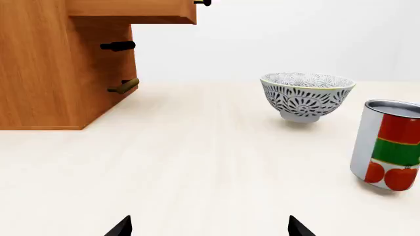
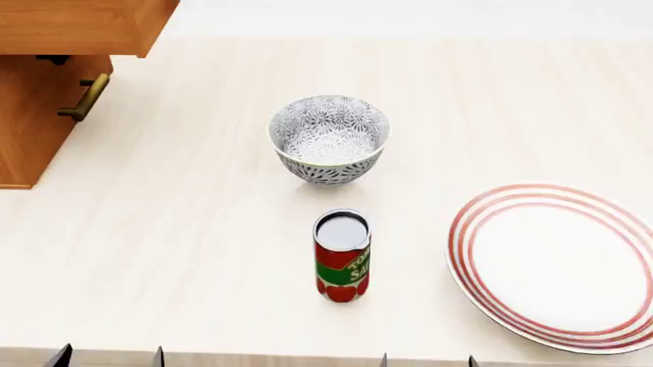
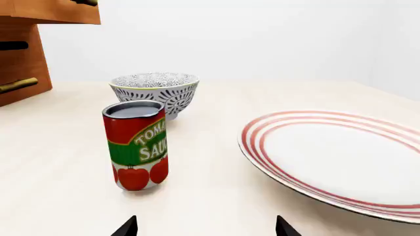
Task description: Put the ketchup in the top drawer of the cabinet.
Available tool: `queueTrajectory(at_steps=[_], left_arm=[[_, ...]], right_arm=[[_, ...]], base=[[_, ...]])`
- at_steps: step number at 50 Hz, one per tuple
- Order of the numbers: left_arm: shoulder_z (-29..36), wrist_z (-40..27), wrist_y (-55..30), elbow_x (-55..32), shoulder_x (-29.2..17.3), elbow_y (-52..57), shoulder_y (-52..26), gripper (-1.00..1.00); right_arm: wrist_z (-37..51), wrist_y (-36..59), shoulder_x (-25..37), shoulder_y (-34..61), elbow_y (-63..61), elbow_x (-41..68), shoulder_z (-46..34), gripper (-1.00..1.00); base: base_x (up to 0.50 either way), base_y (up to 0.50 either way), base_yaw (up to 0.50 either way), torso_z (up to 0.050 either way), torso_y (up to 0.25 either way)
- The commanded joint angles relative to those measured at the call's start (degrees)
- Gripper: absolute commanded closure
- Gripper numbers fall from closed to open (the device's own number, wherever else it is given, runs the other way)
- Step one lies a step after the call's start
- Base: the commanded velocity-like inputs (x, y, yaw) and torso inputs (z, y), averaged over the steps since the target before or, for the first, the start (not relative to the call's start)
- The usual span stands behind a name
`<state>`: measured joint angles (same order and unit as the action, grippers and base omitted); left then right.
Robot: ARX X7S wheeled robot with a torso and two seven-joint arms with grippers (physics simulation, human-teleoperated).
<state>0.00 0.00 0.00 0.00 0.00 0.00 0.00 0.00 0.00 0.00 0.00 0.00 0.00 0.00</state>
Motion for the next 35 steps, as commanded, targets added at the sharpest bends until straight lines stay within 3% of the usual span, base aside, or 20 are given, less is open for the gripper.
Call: queueTrajectory(at_steps=[1,13,35], left_arm=[[0.8,-0.8,-0.3,-0.7,-0.7,0.5,0.2,-1.0],[3.0,-3.2,-7.5,-3.1,-3.0,6.9,-1.5,-1.0],[4.4,-6.8,-26.4,-4.3,-6.2,30.7,-4.7,-1.0]], right_arm=[[0.8,0.1,0.6,-0.2,-0.3,0.6,-0.8,-1.0],[3.3,8.2,3.3,0.5,-9.7,2.6,-2.6,-1.0],[6.5,24.1,6.0,4.1,-30.4,4.1,-3.6,-1.0]], base=[[0.0,0.0,0.0,0.0,0.0],[0.0,0.0,0.0,0.0,0.0],[0.0,0.0,0.0,0.0,0.0]])
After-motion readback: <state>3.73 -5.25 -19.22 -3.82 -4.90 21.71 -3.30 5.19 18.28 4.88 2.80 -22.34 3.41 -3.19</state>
